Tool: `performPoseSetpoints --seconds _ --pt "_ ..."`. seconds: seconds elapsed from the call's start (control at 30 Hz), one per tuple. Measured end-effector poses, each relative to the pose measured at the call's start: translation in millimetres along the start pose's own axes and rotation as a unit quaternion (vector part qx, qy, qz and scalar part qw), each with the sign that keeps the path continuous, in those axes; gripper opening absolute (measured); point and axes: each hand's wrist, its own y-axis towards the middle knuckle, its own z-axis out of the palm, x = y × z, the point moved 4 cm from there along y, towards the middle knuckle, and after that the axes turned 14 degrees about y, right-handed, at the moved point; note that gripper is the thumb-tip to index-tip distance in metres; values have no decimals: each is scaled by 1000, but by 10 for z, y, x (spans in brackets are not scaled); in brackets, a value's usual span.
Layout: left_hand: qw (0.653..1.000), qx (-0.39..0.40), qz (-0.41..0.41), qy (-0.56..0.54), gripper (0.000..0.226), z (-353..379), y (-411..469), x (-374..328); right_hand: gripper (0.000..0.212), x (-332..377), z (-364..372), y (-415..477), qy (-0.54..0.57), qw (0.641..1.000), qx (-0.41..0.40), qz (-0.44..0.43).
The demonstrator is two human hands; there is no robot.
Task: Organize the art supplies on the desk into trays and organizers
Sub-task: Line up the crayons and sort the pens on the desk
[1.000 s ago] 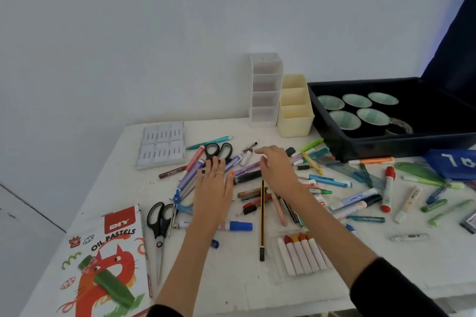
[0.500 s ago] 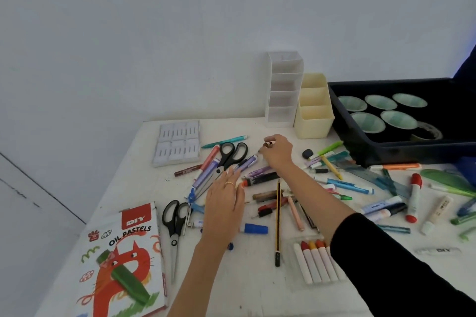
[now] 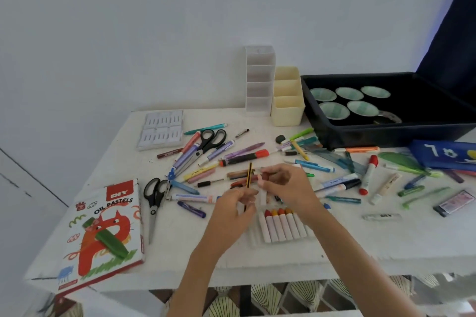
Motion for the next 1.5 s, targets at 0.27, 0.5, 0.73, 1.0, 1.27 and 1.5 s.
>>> performPoseSetpoints --seconds 0.27,0.5,0.73,1.0,1.27,1.5 --pt "990 96 -22 99 96 181 -422 55 23 -227 57 -380 -33 998 34 -41" --pt "994 62 -24 92 89 205 -454 33 29 -365 171 -504 -233 951 77 -190" --pt "992 57 -25 105 83 210 -455 69 19 -514 290 -692 -416 852 8 -316" --pt "982 101 2 158 87 167 -394 -18 26 -396 252 -641 -391 878 28 -275" --pt "996 82 20 -12 47 68 -15 -443 20 -182 -322 -432 -249 940 -78 -219" --pt "993 72 84 -50 25 626 408 -1088 20 -27 -1079 -476 -207 942 -168 -205"
